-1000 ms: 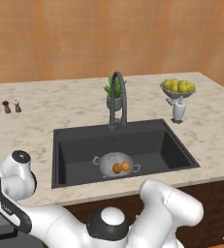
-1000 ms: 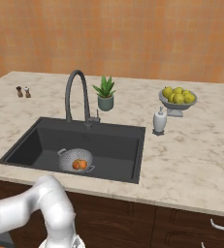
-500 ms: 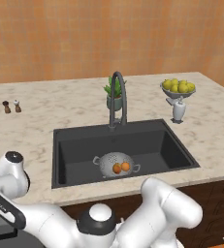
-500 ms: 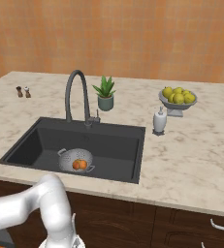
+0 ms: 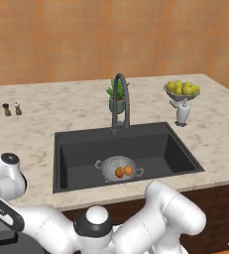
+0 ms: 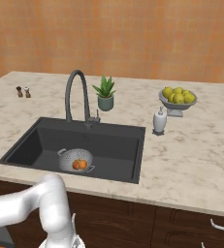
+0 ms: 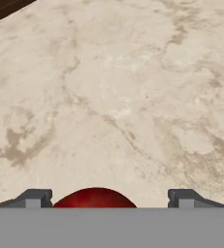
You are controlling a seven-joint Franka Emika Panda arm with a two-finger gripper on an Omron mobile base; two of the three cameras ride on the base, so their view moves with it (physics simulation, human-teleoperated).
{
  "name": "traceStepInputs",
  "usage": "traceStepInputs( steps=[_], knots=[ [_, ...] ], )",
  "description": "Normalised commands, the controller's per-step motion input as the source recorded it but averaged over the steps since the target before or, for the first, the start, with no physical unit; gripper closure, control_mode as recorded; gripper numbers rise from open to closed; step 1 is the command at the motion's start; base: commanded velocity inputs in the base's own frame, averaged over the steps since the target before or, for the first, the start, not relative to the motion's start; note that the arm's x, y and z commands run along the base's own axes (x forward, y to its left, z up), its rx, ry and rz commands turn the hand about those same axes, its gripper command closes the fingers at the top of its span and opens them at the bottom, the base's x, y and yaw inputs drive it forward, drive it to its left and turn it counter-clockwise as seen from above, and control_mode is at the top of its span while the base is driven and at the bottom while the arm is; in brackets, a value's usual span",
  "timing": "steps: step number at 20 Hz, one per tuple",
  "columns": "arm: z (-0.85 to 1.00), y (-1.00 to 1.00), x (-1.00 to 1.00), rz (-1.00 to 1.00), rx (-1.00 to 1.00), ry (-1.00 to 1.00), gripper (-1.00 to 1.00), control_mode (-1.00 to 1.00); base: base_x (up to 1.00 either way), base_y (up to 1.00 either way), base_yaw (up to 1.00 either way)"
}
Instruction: Put the colander in the sink, put the apple, tangerine, peach in the colander, and turn on the sink faucet and pour water over the colander.
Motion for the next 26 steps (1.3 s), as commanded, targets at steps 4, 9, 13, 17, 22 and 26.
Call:
traceStepInputs(
  steps=[4,9,13,17,22,26],
  knots=[
    [-0.46,0.0,-0.02,-0.02,0.0,0.0,1.0,-1.0,0.0,0.0,0.0],
    [-0.17,-0.32,-0.38,-0.13,-0.01,0.0,1.0,-1.0,0.0,0.0,0.0],
    [0.01,-0.75,-0.43,-0.12,0.0,-0.01,1.0,-1.0,0.0,0.0,0.0],
    [0.32,-0.89,-0.35,-0.1,0.0,0.0,1.0,-1.0,0.0,0.0,0.0],
    [0.55,-0.94,-0.22,-0.12,0.0,0.0,1.0,-1.0,0.0,0.0,0.0],
    [0.68,-1.0,0.0,-0.17,0.04,0.01,1.0,-1.0,0.0,0.0,0.0]
  ],
)
